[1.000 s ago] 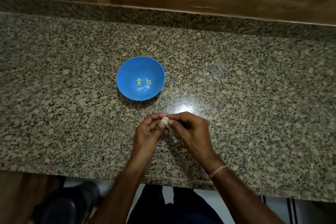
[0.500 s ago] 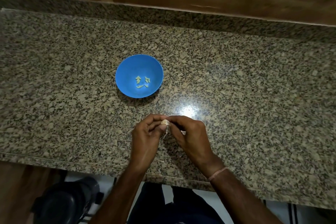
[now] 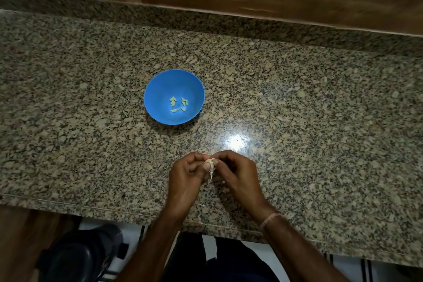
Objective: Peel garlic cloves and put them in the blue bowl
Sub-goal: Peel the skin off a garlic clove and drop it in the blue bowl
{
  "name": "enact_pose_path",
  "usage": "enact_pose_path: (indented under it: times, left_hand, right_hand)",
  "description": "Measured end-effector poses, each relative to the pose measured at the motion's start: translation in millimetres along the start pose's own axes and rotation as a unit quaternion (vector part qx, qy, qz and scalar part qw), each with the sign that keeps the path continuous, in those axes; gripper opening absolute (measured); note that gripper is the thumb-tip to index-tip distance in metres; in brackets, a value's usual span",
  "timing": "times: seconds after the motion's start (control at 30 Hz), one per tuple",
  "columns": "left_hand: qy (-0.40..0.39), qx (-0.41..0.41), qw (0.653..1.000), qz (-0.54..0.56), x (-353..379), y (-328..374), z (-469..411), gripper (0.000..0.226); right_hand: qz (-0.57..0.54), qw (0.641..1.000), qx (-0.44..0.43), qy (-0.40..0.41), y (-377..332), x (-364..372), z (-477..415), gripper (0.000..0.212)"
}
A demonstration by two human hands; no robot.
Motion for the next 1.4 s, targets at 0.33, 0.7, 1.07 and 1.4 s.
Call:
enact_pose_path:
  times: [0.33, 0.7, 1.07, 1.4]
  left_hand:
    - [0.018, 0.179, 0.916, -0.359, -1, 22, -44, 0.015]
    - [0.028, 0.174, 0.89, -0.42, 2, -32, 13, 0.024]
    - [0.015, 0.134, 0.908, -0.396, -2, -40, 8, 0.018]
    - [-0.006, 0.13, 0.911, -0.392, -4, -39, 4, 0.018]
  right_hand:
    - [0.081, 0.992, 0.077, 0.066, 31, -23, 2, 0.006]
    - [0.293, 0.949, 0.099, 0.058, 32, -7, 1, 0.027]
    - [0.313, 0.942, 0.067, 0.098, 27, -6, 6, 0.023]
    - [0.319, 0.938, 0.104, 0.083, 19, -1, 4, 0.034]
Point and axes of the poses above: each hand's wrist, its own z-axis away from the middle knuckle, its own x-axis out of the palm, y = z × x, the point moved 7 cm from there along -z, towards the middle knuckle, and after that the axes turned 7 degrees about x, right-handed, at the moved point
